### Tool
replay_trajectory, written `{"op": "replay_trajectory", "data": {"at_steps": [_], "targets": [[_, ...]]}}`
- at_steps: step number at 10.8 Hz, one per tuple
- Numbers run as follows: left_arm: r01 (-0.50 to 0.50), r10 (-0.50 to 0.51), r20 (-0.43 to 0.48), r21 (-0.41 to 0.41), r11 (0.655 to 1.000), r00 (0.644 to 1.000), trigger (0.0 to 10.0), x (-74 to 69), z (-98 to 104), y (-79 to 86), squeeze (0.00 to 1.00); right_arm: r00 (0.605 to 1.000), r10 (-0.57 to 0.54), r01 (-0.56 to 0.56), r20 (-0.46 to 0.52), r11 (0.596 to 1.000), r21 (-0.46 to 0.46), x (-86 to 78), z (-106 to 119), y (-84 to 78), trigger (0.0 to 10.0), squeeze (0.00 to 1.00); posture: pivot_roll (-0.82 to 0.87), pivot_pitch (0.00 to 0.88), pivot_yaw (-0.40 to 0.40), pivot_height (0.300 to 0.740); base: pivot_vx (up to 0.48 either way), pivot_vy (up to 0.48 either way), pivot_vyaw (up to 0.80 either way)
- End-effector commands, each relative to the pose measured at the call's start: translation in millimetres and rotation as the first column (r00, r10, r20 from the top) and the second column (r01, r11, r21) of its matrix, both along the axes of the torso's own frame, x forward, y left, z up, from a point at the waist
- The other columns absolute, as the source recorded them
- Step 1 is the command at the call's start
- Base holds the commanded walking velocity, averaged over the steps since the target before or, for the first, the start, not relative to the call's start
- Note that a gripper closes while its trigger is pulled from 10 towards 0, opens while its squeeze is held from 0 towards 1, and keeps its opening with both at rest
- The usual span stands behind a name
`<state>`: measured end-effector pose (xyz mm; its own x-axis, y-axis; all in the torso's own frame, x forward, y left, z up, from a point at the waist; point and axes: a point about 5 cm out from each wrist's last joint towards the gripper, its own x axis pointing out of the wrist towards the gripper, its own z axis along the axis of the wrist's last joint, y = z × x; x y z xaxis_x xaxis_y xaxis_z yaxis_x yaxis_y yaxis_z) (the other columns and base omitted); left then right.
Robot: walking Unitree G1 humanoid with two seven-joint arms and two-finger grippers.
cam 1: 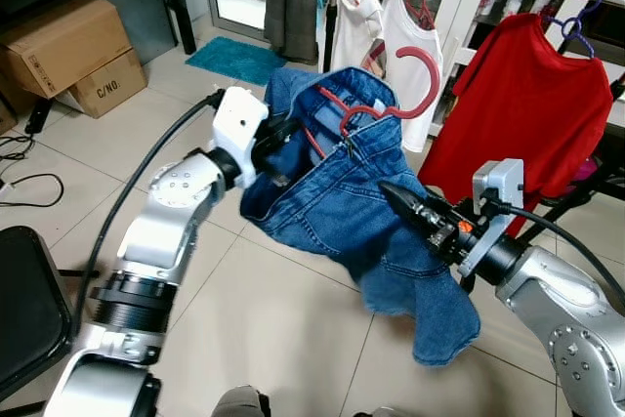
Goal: Hang hanger
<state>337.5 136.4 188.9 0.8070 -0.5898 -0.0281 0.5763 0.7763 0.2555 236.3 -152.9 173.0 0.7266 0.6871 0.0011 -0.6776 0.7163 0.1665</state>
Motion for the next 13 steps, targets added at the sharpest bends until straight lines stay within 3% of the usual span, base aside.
{"op": "replay_trajectory", "data": {"at_steps": [1, 4, 7, 8, 9, 11, 12, 13], "targets": [[-0.053, 0.052, 0.041, 0.021, 0.998, 0.998, 0.0, 6.2, 10.4, 12.1, 0.00, 0.999, 0.017, -0.016, 0.049, 1.000, -0.015, -1.9, 8.2, -3.2, 0.0, 0.00, 0.04, 0.048, -0.002, 0.740, 0.000, 0.000, 0.00], [-0.180, 0.176, 0.166, 0.007, 0.984, 0.970, 0.0, 24.1, 70.8, 68.2, 0.00, 0.993, 0.119, -0.117, 0.003, 0.984, -0.135, -10.1, 3.8, -17.2, 0.0, 0.00, 0.04, 0.025, 0.001, 0.740, 0.000, 0.000, 0.00], [-0.217, 0.189, 0.160, 0.184, 0.959, 0.969, 0.0, 34.0, 81.0, 106.7, 0.00, 0.968, 0.246, -0.250, -0.046, 0.952, -0.174, -19.8, 5.4, -26.6, 0.0, 0.00, 0.04, 0.008, -0.009, 0.740, 0.000, 0.000, 0.00], [-0.229, 0.213, 0.110, 0.161, 0.960, 0.971, 0.0, 38.9, 76.3, 118.7, 0.00, 0.964, 0.264, -0.267, -0.036, 0.956, -0.126, -20.4, 10.2, -28.8, 0.0, 0.00, 0.04, 0.005, -0.010, 0.740, 0.000, 0.000, 0.00], [-0.229, 0.222, 0.070, 0.130, 0.965, 0.973, 0.0, 40.7, 71.2, 124.4, 0.00, 0.965, 0.261, -0.262, -0.020, 0.962, -0.075, -19.8, 14.5, -30.6, 0.0, 0.00, 0.04, 0.000, -0.011, 0.740, 0.000, 0.000, 0.00], [-0.216, 0.214, -0.068, -0.022, 0.976, 0.974, 0.0, 42.3, 46.8, 136.7, 0.00, 0.961, 0.276, -0.276, -0.014, 0.961, 0.008, -22.2, 17.9, -33.6, 0.0, 0.00, 0.04, 0.000, -0.019, 0.740, 0.000, 0.000, 0.00], [-0.189, 0.165, -0.127, -0.215, 0.958, 0.978, 0.0, 41.7, 38.8, 134.9, 0.00, 0.960, 0.279, -0.278, -0.022, 0.960, 0.024, -22.7, 15.9, -34.5, 0.0, 0.00, 0.04, 0.000, -0.026, 0.740, 0.000, 0.000, 0.00], [-0.178, 0.140, -0.147, -0.287, 0.941, 0.979, 0.0, 42.3, 37.2, 133.0, 0.00, 0.959, 0.283, -0.282, -0.022, 0.959, 0.042, -22.6, 16.1, -34.3, 0.0, 0.00, 0.04, 0.000, -0.029, 0.740, 0.000, 0.000, 0.00]]}}
